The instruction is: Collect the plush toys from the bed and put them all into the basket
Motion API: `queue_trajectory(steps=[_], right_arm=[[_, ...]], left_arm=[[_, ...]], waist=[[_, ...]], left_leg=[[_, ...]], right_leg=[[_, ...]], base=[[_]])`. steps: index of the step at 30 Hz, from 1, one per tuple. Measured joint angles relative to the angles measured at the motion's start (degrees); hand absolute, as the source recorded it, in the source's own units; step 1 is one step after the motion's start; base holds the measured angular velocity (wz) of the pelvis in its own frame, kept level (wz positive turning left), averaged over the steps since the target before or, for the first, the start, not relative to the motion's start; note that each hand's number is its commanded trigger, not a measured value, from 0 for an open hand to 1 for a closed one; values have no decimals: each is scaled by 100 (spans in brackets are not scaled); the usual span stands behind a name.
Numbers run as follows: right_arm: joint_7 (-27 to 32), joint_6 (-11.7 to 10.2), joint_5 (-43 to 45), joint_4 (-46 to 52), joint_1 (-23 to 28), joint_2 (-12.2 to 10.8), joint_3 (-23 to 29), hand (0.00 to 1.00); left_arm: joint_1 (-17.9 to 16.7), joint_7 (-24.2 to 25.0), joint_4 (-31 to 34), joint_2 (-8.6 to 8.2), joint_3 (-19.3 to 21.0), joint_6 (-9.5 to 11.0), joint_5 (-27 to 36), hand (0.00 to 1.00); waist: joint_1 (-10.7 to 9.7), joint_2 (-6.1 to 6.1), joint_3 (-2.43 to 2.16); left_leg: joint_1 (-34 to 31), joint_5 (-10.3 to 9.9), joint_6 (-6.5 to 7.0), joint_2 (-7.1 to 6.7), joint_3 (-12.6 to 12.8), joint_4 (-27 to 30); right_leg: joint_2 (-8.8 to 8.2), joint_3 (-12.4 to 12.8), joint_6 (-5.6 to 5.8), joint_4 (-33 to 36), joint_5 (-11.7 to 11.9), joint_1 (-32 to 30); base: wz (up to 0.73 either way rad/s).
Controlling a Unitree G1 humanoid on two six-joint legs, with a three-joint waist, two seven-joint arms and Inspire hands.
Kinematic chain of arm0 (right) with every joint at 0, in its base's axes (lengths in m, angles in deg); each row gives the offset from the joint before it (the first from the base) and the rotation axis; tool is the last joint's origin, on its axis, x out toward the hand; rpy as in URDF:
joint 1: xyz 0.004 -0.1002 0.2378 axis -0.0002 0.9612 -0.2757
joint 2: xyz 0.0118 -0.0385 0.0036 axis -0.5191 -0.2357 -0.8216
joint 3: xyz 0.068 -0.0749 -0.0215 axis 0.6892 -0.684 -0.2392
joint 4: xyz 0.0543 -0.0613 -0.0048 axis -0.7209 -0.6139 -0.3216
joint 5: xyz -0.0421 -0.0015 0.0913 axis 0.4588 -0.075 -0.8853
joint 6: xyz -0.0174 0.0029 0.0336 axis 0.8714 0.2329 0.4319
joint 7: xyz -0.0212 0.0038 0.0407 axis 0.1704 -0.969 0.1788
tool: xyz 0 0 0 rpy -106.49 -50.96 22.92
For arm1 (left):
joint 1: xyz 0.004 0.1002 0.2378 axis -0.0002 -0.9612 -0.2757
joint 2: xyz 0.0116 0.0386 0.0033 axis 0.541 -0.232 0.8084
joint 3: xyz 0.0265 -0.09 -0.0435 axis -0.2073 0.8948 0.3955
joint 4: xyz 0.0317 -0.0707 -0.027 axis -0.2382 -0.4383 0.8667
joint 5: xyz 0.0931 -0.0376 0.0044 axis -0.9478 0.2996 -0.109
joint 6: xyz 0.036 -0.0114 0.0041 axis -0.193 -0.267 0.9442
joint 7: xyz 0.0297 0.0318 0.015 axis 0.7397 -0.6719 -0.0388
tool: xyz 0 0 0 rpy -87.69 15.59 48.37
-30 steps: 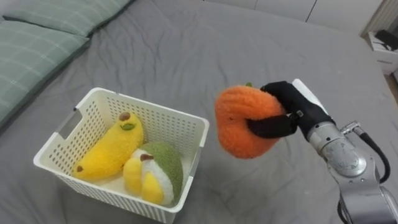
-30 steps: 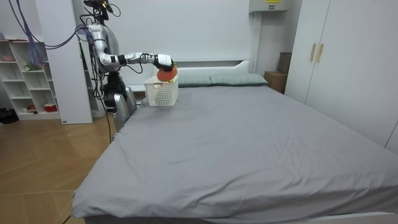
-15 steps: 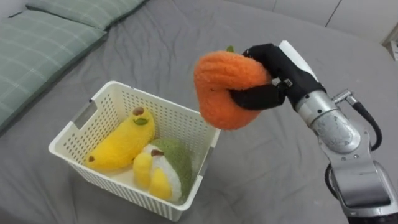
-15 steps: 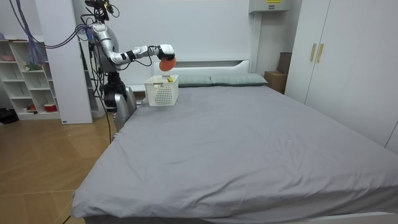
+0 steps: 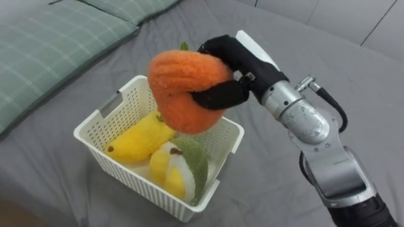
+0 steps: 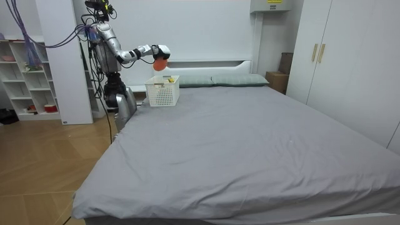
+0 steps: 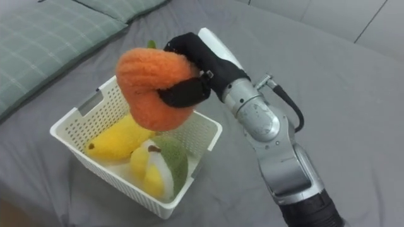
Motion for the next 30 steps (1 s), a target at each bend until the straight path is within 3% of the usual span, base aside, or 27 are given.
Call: queue_trajectory(steps=[4, 11, 30], right_arm=[[-122, 184, 4, 0, -1, -1, -38, 0], [-168, 180, 65, -33, 2, -2, -391, 0], [-148, 156, 188, -379, 17, 4, -385, 0]], left_arm=[[-12, 4, 33, 12, 2, -103, -5, 0], [-12, -9, 149, 30, 2, -134, -3, 0], [115, -17, 253, 36, 3, 29, 12, 0]], waist=[[129, -29, 33], [159, -25, 52], [125, -67, 29]], left_leg=[[-49, -1, 0, -14, -65, 49], [-116, 3, -5, -18, -117, 80], [-111, 14, -6, -19, -113, 76]], right_leg=[[-10, -79, 1, 2, -1, -6], [-5, -76, 1, 0, -1, -31], [-5, -75, 1, -3, 0, -24]], base=[[8], [4], [0]])
